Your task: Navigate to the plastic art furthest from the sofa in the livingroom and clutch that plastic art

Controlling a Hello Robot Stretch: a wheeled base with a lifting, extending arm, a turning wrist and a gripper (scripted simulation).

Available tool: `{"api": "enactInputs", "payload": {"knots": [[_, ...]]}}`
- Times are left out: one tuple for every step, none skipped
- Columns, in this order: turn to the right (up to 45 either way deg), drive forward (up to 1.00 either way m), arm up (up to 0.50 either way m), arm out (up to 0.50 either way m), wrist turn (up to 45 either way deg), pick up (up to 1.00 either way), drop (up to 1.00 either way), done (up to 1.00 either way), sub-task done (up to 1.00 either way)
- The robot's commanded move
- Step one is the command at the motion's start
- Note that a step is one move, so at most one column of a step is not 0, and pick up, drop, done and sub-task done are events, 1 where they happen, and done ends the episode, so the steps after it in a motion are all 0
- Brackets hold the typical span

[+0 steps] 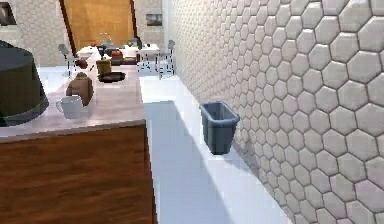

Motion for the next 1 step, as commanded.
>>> {"api": "enactInputs", "payload": {"knots": [[0.0, 0.95, 0.0, 0.0, 0.0, 0.0, 0.0, 0.0, 0.0]]}}
